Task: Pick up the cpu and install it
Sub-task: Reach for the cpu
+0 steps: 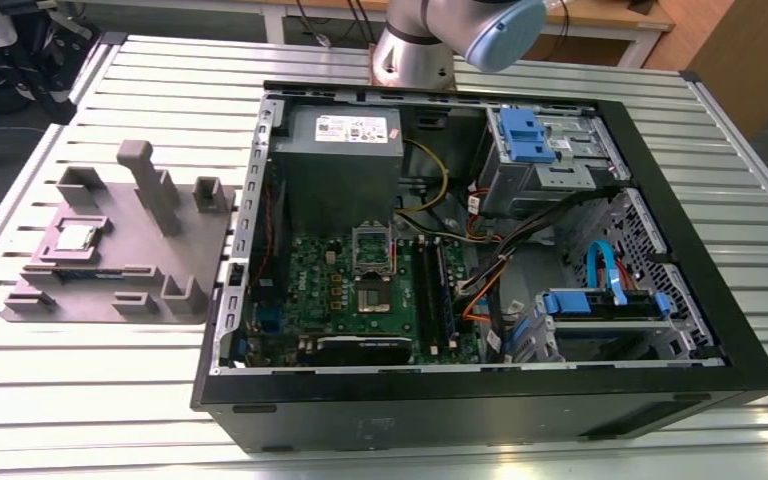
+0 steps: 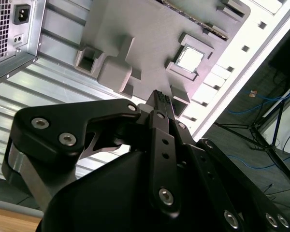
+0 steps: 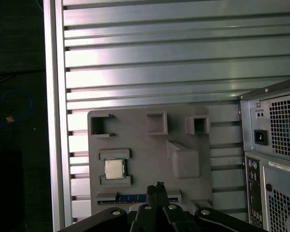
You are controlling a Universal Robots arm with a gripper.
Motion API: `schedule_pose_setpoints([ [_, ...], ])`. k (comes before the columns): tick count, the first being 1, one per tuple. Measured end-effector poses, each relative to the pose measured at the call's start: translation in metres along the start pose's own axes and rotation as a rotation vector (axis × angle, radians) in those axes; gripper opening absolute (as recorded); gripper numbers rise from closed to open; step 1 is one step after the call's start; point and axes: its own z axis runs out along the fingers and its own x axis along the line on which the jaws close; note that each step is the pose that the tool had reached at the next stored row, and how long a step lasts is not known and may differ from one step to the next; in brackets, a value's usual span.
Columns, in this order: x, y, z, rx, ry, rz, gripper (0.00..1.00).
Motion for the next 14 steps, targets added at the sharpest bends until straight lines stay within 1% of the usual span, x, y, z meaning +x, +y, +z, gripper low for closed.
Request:
schedule_pose_setpoints([
  [7,0.0,0.0,0.0001,0.0,-0.0001,0.0,0.11],
  [9,0.0014,-0.0001,0.0002,0.0,0.0,0.0,0.11],
  [14,0.0016,-0.0002,0.0003,0.0,0.0,0.0,0.11],
])
